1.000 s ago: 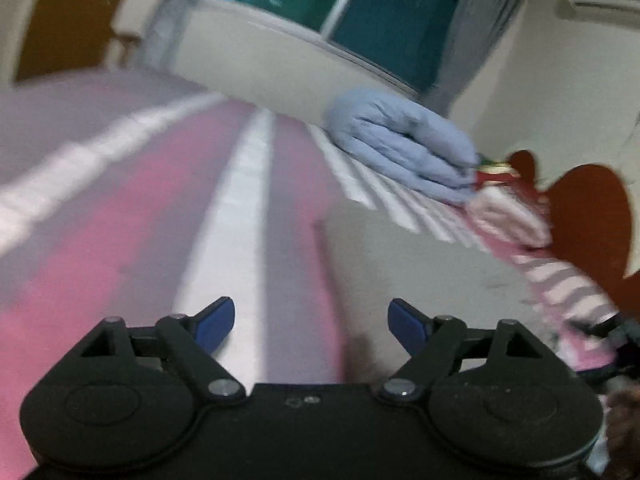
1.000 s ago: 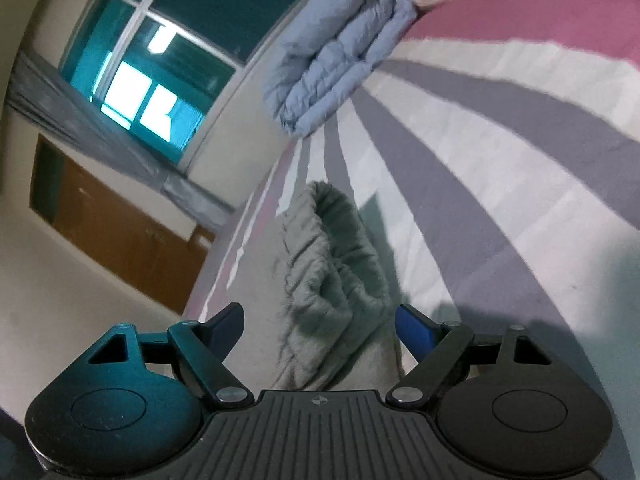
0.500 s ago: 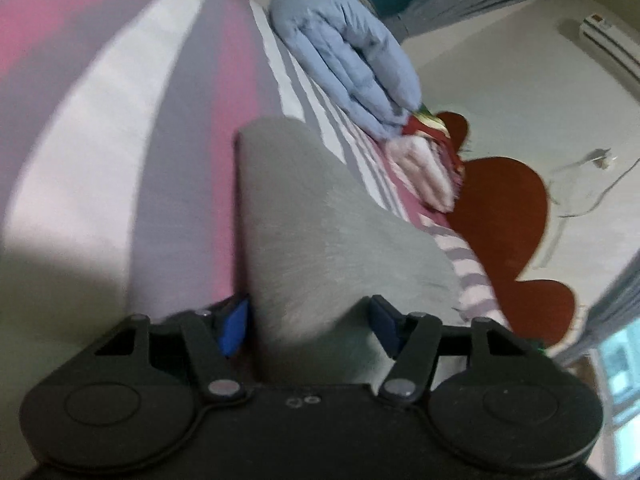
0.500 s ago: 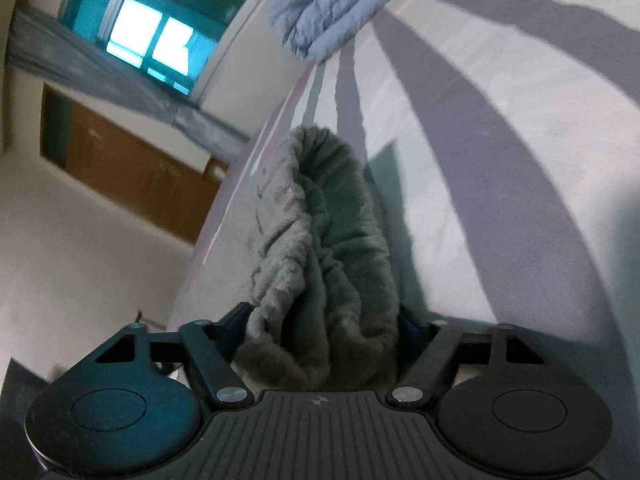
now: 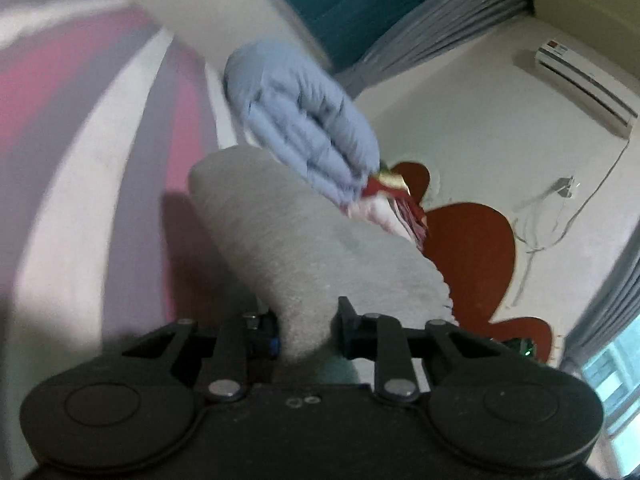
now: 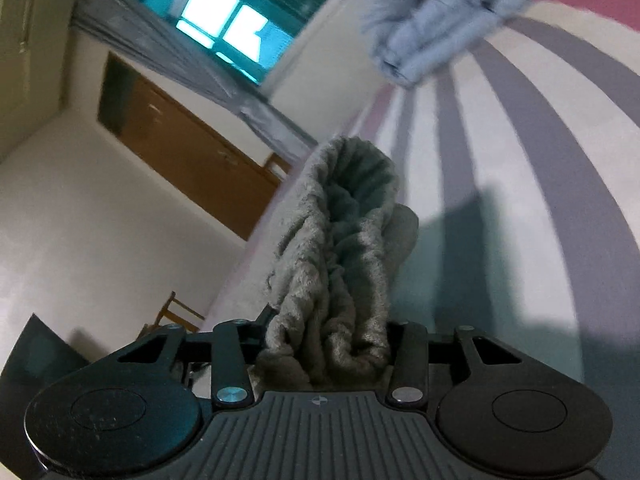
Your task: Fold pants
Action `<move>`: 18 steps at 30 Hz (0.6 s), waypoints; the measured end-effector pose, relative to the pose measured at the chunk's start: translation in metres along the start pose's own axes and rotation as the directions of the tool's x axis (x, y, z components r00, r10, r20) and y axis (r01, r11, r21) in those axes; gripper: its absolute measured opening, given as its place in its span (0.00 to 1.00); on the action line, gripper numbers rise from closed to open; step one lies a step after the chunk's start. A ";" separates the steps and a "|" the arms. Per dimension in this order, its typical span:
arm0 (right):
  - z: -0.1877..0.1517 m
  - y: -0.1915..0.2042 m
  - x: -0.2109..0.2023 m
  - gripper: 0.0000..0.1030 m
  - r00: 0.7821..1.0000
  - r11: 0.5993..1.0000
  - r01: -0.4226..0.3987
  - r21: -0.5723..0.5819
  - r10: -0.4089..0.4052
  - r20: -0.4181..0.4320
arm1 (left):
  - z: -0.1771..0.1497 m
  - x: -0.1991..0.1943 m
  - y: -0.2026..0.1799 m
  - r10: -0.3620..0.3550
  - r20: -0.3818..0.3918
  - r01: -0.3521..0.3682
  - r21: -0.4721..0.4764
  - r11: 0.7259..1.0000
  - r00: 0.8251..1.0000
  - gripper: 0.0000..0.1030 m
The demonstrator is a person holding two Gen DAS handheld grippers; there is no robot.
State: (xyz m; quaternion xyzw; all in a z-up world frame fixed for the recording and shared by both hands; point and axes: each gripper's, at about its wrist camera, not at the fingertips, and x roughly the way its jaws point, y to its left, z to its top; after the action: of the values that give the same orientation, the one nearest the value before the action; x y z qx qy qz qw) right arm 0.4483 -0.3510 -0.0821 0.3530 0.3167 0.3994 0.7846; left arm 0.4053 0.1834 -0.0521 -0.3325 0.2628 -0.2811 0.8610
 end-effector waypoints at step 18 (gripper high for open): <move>-0.019 -0.018 0.036 1.00 0.944 0.945 0.325 -0.044 -0.321 0.072 | -0.042 -0.001 -0.009 0.606 0.189 -0.634 0.242 0.734 0.773 0.94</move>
State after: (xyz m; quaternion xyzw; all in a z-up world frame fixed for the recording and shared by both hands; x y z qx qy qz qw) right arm 0.4580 -0.3224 -0.1146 0.2871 0.3338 0.2623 0.8587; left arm 0.3743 0.1606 -0.0721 -0.1081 0.2716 0.0031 0.9563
